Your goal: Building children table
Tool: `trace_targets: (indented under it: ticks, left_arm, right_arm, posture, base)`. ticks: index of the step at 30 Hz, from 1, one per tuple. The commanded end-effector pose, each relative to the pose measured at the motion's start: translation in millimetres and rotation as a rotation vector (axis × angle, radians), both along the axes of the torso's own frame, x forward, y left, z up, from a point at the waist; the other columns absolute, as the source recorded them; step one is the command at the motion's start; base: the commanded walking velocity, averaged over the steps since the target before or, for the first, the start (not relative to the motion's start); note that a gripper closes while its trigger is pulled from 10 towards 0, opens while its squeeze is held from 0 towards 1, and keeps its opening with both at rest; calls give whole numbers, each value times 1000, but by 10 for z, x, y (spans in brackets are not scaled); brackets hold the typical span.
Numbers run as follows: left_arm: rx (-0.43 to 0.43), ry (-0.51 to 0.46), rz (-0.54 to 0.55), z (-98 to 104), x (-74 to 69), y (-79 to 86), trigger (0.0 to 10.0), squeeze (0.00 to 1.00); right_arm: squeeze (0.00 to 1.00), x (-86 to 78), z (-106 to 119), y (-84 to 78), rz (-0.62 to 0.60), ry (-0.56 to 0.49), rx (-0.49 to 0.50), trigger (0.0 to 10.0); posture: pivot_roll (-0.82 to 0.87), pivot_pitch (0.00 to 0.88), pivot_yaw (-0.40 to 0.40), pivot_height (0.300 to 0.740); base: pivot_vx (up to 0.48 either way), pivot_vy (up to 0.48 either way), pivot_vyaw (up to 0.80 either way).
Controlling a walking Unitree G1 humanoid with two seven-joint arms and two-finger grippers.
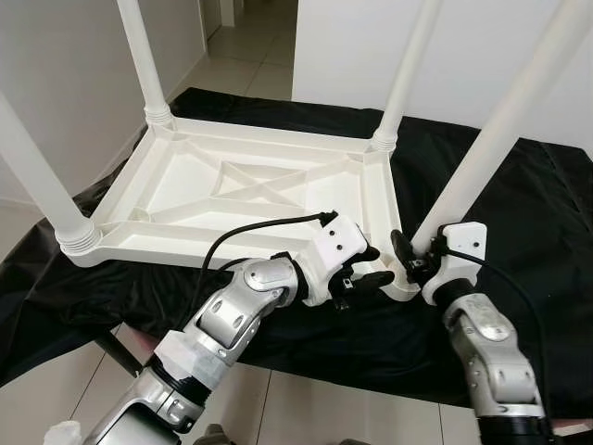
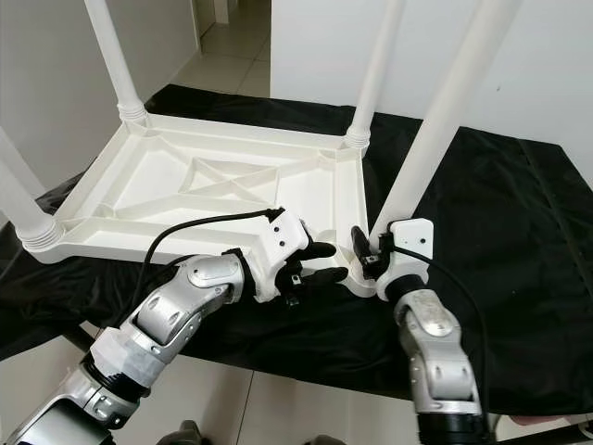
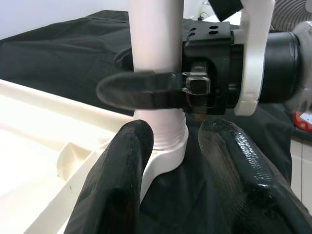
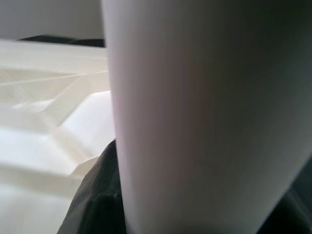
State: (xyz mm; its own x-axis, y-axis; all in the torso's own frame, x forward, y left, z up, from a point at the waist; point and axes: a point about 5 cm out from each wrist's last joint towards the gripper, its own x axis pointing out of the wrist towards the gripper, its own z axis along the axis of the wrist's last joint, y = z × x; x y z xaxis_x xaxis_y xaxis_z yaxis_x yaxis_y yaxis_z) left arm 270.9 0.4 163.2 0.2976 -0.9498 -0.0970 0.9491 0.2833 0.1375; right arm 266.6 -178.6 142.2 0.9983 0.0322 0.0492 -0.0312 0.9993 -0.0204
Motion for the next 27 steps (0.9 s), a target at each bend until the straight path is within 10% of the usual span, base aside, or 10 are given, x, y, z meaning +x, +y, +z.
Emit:
trace_targets:
  ticks: [1,13,14,25,26,27]
  left_arm:
    - [16,-3,-33,-23,-19,13,10000,0]
    - [25,3,-32,-56,-41,48,10000,0]
    - [26,3,-35,-60,-44,48,10000,0]
    - [28,1,-38,-71,-51,40,10000,0]
    - [28,-1,-40,-70,-55,37,10000,0]
    - [28,-1,-40,-70,-55,37,10000,0]
  right_arm:
    - [0,-17,-59,-48,-62,38,-6,10000]
    - [0,-87,-109,212,-311,38,82,10000]
    - [969,-90,-89,195,-305,26,81,10000]
    - [1000,-90,10,128,-227,-36,81,10000]
    - [776,-85,11,118,-189,-36,82,10000]
    - [776,-85,11,118,-189,-36,82,10000]
  posture:
    - [44,0,-53,740]
    - [47,0,-49,740]
    - [47,0,-50,740]
    - [44,0,-49,740]
    - [44,0,-50,740]
    - [44,0,-50,740]
  base:
    - [0,0,0]
    - [0,0,0]
    - [0,0,0]
    - [0,0,0]
    - [0,0,0]
    - [0,0,0]
